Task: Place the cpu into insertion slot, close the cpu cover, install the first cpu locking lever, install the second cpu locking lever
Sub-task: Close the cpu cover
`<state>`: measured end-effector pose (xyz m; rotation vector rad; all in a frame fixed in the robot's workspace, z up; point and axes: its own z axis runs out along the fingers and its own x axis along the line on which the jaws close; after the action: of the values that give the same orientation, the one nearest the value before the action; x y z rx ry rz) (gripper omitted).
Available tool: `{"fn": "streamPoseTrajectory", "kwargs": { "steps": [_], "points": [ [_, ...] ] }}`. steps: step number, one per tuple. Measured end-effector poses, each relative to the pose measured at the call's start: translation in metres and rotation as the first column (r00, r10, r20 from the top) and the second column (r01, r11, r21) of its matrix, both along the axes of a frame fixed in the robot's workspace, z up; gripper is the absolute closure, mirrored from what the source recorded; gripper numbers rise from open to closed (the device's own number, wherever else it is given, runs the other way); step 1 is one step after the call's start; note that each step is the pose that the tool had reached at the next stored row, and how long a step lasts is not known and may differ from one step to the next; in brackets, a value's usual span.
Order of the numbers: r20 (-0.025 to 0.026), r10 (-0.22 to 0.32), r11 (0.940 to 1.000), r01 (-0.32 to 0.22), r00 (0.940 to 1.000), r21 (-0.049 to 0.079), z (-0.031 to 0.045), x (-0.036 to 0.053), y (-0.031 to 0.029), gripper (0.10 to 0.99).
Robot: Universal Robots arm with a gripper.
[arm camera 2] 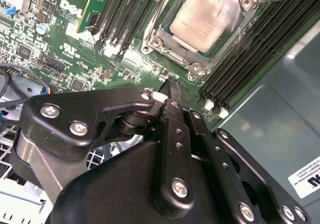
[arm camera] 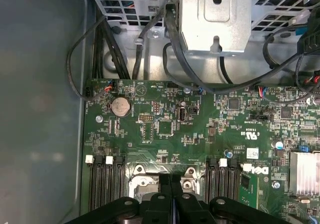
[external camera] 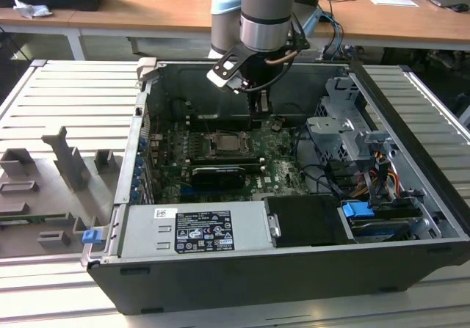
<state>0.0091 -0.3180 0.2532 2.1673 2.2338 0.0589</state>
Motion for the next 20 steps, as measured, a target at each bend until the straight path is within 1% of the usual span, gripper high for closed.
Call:
{"fn": "streamPoseTrajectory", "kwargs": {
  "steps": [20],
  "points": [
    [0.0, 0.0, 1.0, 0.0, 1.0, 0.0, 0.0, -0.0036, 0.0, 0.98]
  ]
}}
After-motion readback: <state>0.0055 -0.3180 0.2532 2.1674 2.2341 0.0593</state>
